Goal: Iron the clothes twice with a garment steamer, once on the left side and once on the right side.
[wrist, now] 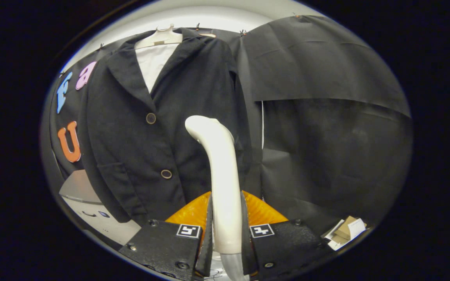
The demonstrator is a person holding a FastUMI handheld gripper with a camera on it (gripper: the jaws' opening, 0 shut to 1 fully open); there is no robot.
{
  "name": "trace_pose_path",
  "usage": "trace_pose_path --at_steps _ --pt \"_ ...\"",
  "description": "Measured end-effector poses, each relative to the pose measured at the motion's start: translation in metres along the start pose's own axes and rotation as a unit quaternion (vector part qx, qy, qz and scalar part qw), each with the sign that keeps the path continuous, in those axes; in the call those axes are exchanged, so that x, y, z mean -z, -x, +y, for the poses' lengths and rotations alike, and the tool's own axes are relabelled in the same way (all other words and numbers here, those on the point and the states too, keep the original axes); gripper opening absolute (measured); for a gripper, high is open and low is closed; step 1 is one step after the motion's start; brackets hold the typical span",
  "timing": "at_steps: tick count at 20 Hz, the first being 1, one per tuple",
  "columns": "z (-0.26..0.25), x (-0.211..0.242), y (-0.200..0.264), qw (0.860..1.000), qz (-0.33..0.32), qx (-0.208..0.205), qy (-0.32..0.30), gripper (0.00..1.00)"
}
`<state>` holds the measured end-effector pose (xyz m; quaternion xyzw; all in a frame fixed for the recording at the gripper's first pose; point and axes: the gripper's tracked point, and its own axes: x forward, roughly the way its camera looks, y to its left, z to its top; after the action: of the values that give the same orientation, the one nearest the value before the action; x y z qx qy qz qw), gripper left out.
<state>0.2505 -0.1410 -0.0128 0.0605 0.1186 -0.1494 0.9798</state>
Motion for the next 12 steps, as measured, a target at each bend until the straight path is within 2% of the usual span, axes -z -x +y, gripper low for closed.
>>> trace_pose_path --at_steps 12 --pt "0.009 0.041 0.0 1.0 0.017 -0.001 0.008 0.33"
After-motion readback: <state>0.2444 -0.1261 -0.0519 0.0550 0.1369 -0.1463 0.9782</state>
